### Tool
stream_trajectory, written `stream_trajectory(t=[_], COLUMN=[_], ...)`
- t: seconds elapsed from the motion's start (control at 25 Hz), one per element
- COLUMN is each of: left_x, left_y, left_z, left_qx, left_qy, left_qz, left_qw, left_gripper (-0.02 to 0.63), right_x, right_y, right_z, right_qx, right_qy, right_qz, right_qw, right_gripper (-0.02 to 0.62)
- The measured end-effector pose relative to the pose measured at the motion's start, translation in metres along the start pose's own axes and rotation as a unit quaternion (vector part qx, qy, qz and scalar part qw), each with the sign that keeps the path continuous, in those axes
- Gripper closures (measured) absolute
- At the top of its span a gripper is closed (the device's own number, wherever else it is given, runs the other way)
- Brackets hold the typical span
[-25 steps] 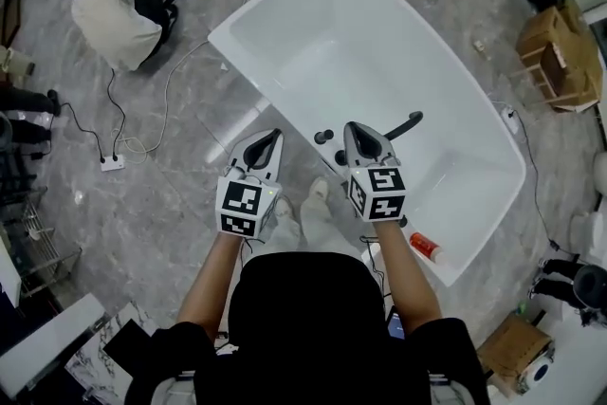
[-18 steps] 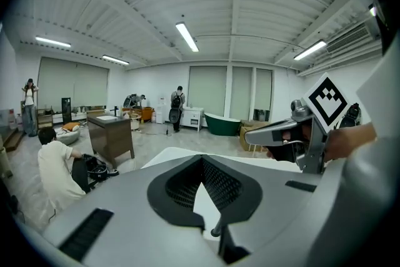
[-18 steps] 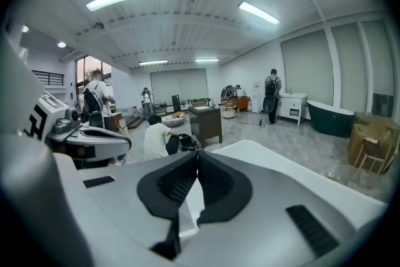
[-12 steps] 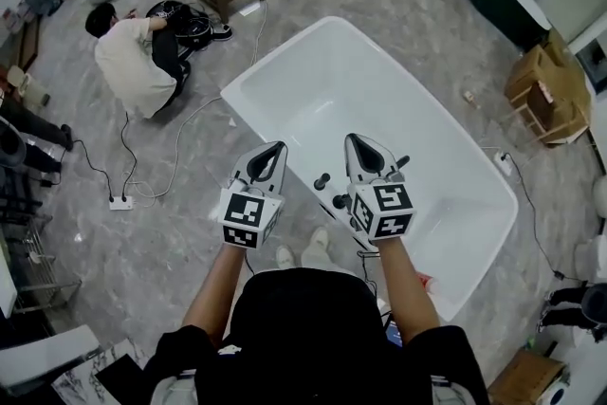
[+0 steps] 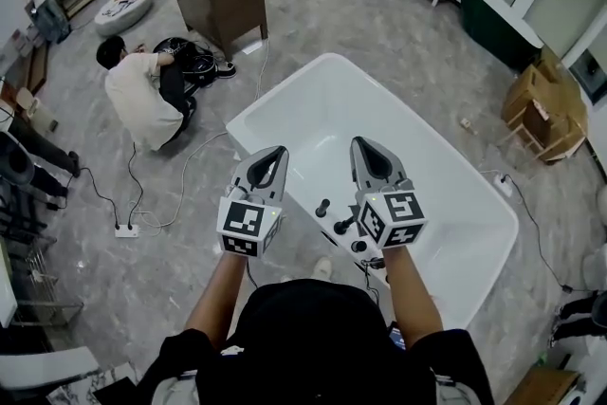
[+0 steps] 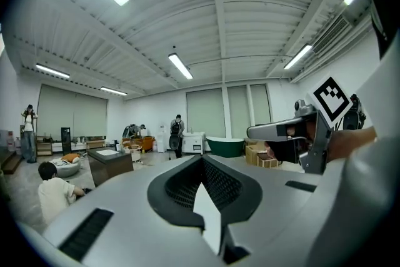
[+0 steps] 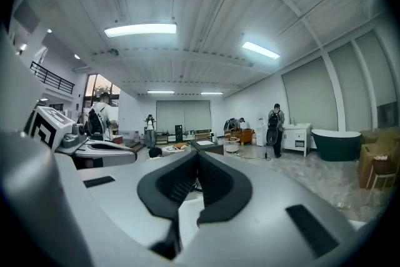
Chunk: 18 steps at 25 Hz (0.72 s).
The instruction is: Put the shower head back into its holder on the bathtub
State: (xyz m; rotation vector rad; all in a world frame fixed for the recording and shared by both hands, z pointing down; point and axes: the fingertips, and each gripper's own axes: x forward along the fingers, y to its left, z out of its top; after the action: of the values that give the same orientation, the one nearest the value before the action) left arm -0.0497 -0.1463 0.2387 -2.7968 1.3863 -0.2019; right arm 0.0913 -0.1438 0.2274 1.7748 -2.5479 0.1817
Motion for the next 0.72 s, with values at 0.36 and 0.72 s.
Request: stream_trajectory(t=[0.36, 0.72], left_x=[-0.001, -0.001], left_y=[-0.01, -0.014], left_z=[0.024, 0.029], left_qx=[0.013, 0.016], left_qy=[-0.024, -0.033], left_qz=[-0.005, 0.005], left_qw=[0.9996, 0.9993], left_gripper=[0.592, 0.592], right_x=[-0.01, -0.013], right_y=[0.0, -0.003], right_z=[0.017, 0.02], right_qx=[-0.021, -0.019], right_qy=[-0.025, -0.029], right_qz=[-0.007, -0.001], right_qw=[0.999, 0.999], right_gripper=[0.572, 0.572])
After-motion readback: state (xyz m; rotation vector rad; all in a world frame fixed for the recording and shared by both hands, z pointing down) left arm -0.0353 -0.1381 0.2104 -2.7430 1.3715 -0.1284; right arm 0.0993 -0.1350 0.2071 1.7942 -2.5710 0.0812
